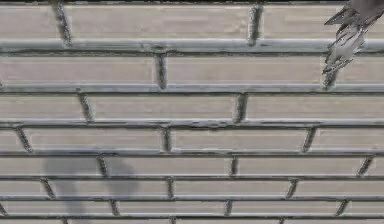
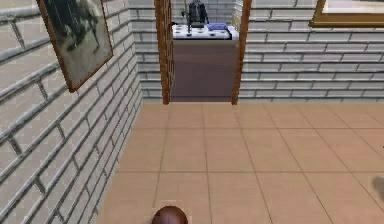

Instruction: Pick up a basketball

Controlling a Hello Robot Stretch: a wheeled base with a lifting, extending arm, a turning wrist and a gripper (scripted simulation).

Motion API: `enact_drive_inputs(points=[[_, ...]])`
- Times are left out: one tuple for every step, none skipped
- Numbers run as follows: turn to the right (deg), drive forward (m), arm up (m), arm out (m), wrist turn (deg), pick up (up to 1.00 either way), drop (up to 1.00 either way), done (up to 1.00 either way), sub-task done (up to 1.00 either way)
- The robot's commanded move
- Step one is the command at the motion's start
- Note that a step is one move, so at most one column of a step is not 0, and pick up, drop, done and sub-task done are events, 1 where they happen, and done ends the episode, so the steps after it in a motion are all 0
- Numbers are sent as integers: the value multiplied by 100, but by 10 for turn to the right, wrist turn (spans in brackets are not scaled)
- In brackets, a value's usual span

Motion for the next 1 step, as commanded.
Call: enact_drive_inputs(points=[[0, 0, 20, 0, 0, 0, 0, 0, 0]])
